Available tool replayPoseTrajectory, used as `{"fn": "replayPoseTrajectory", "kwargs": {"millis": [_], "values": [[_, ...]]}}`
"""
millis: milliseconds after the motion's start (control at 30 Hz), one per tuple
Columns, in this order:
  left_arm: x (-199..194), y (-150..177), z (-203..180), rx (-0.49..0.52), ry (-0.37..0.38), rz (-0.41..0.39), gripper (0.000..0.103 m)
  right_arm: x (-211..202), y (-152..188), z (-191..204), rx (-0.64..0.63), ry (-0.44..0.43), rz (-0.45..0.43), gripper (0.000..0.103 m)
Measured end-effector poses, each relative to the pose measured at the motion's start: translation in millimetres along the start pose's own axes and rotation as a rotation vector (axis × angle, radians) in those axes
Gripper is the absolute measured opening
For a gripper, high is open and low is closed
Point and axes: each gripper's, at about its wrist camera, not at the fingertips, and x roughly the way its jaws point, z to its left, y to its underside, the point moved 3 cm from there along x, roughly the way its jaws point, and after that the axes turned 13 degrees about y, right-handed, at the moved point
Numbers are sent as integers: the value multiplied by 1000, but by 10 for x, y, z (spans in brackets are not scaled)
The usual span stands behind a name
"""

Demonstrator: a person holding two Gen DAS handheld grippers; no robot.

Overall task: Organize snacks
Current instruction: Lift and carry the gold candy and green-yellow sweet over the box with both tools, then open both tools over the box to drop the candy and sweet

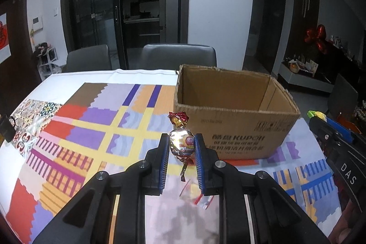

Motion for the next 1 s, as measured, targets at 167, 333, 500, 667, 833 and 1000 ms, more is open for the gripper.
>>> {"fn": "replayPoseTrajectory", "kwargs": {"millis": [167, 333, 500, 667, 833, 1000], "values": [[23, -150, -33, 9, 5, -8, 22, 17, -140, -1, -4, -10, -16, 26], [74, -274, -103, 29, 16, -11, 22, 29, -279, -21, 0, -21, -33, 26], [167, -402, -169, 54, 20, -8, 22, 85, -393, -15, -16, -26, -49, 26], [245, -507, -223, 70, 25, -10, 22, 164, -517, -21, -26, -34, -61, 26], [377, -571, -272, 81, 37, 2, 22, 233, -624, 14, -37, -43, -72, 26], [487, -605, -287, 87, 43, 11, 22, 324, -673, 38, -51, -54, -74, 26]]}}
